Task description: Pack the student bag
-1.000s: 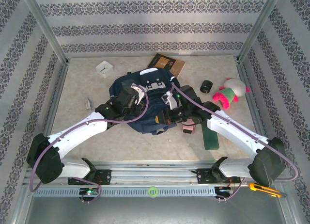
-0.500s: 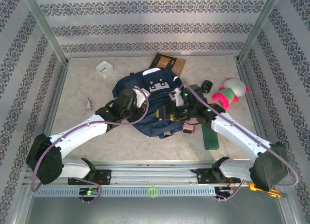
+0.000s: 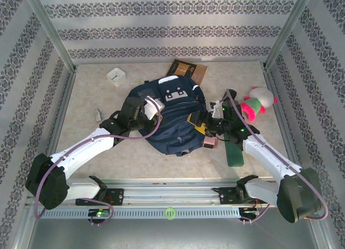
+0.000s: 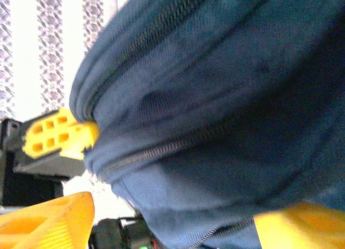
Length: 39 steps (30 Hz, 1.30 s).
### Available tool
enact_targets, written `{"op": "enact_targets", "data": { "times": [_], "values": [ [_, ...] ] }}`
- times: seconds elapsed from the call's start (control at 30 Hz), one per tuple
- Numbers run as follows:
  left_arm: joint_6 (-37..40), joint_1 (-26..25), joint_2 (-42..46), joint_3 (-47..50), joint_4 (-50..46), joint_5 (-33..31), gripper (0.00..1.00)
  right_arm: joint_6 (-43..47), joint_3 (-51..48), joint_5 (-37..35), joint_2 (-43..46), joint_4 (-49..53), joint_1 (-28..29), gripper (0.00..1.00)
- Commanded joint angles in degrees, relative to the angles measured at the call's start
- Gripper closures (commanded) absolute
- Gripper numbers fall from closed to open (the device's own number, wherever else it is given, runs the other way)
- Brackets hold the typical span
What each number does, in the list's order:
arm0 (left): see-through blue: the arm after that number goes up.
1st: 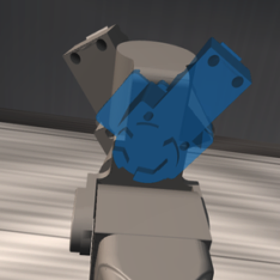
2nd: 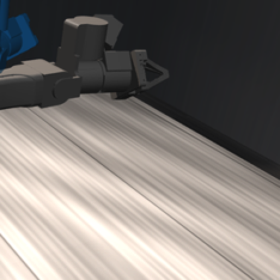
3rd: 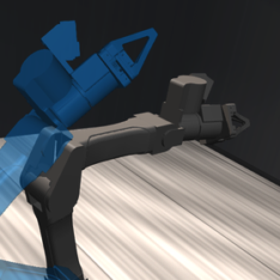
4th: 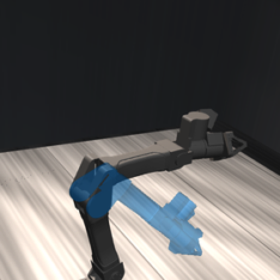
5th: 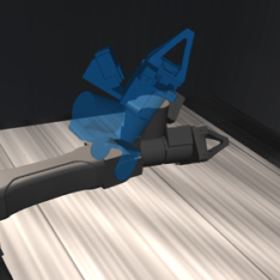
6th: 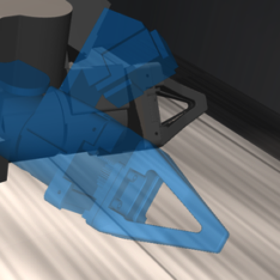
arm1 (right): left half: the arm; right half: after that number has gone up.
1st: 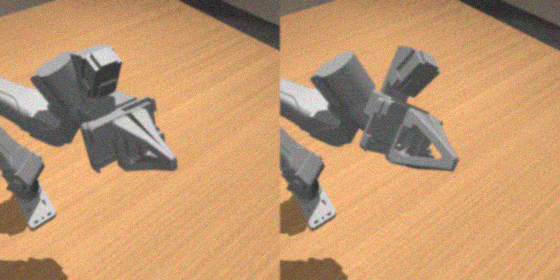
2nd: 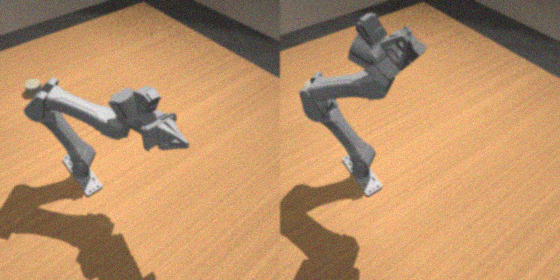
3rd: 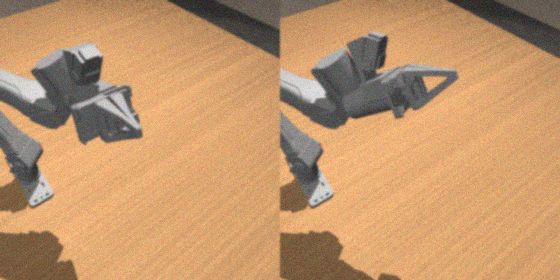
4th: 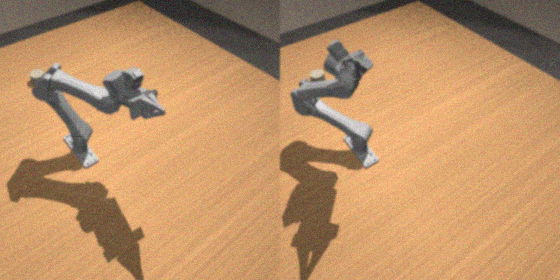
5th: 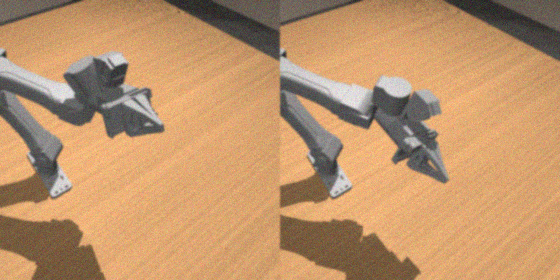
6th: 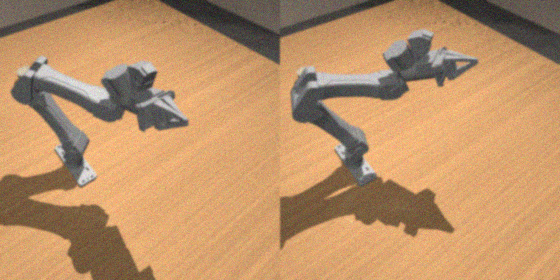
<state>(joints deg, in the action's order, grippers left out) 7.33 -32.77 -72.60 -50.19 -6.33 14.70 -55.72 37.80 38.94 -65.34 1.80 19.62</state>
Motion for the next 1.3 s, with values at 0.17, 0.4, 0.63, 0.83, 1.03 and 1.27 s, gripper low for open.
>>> {"op": "enact_targets", "data": {
  "times": [0.17,0.4,0.63,0.83,1.03,1.27],
  "values": [
    [0.1,0.7,0.8,-0.6,8.4,3.7,1.0,-10.4,-2.6,-7.5,-4.3,-16.5,1.9,0.45],
    [-4.9,0.8,0.1,-3.2,2.3,-8.1,0.84,-13.2,-4.5,-23.1,1.6,-18.2,8.9,1.0],
    [-7.9,3.4,-4.7,-6.3,-1.4,-15.7,0.84,-15.0,-4.7,-35.7,1.7,-25.0,19.7,1.0],
    [-14.7,3.4,1.0,-8.2,-7.9,-14.5,0.54,-14.6,-3.0,-41.5,-0.6,-26.5,24.0,1.0],
    [-28.0,-0.8,15.1,-5.1,-19.2,-17.4,0.51,-12.7,-1.9,-43.4,-2.5,-28.6,25.6,1.0],
    [-44.4,-8.9,19.4,1.3,-23.8,-14.9,0.51,-12.0,-1.3,-43.4,-3.6,-29.7,25.9,1.0]
  ]
}}
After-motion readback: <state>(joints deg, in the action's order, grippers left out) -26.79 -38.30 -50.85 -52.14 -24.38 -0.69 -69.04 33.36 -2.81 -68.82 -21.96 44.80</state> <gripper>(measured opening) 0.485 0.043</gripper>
